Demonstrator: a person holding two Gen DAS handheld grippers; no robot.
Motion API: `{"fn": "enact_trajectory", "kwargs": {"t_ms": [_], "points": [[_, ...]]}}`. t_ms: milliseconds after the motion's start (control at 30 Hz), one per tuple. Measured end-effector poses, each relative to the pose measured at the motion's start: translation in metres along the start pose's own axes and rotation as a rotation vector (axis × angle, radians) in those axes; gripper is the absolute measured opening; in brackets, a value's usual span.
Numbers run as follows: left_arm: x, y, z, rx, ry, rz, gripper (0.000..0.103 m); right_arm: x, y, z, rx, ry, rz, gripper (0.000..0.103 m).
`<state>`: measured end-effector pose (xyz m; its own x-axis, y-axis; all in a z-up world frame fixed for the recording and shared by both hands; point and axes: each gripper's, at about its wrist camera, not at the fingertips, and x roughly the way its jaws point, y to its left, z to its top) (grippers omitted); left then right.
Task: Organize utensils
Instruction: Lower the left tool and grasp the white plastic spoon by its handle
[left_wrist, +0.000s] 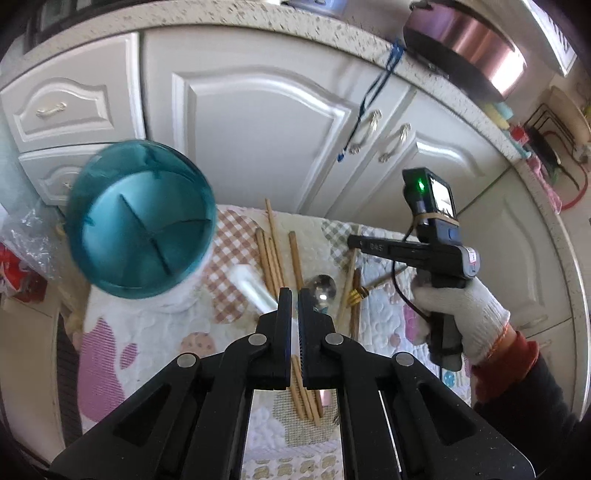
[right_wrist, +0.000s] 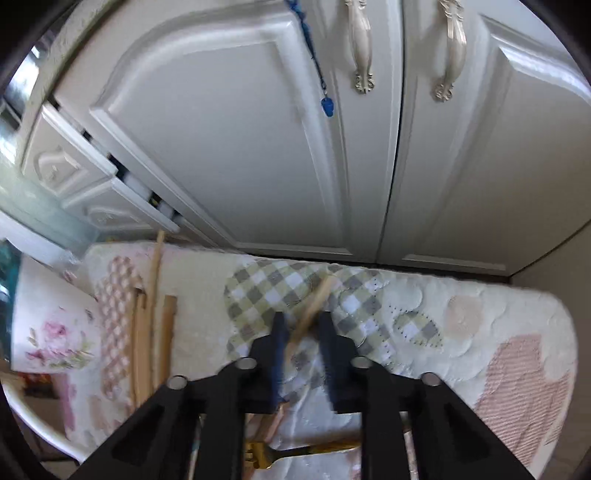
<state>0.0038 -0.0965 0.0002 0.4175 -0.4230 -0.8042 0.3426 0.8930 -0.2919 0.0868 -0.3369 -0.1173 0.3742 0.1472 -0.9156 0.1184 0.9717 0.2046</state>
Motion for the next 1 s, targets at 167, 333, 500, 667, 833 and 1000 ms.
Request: {"fn": "enact_trajectory", "kwargs": {"t_ms": [167,333,500,667,833,1000], "points": [[-0.015,0.008,0.003,-0.006,-0.017,-0.021,0.002,-0.037,-0.005,-0.008,0.000,-0.045,0.101,0.010],[-0.004,0.020,-0.009,-0.068,0.027,-0.015,0.002,-0.069,-0.003,-0.020,-0.040,-0.081,0.123,0.009],[0.034,0.036,-0.032,-0.222,0.073,0.023,0.018,-0.080,0.002,-0.030,-0.061,-0.096,0.131,0.007],[0.068,0.041,-0.047,-0.356,0.054,0.058,0.034,-0.081,-0.004,-0.032,-0.059,-0.098,0.150,0.007],[0.093,0.046,-0.040,-0.456,0.025,0.116,0.034,-0.095,-0.007,-0.038,-0.075,-0.116,0.191,0.007],[0.116,0.052,-0.034,-0.521,0.050,0.143,0.034,-0.107,-0.004,-0.041,-0.094,-0.137,0.219,0.007]]}}
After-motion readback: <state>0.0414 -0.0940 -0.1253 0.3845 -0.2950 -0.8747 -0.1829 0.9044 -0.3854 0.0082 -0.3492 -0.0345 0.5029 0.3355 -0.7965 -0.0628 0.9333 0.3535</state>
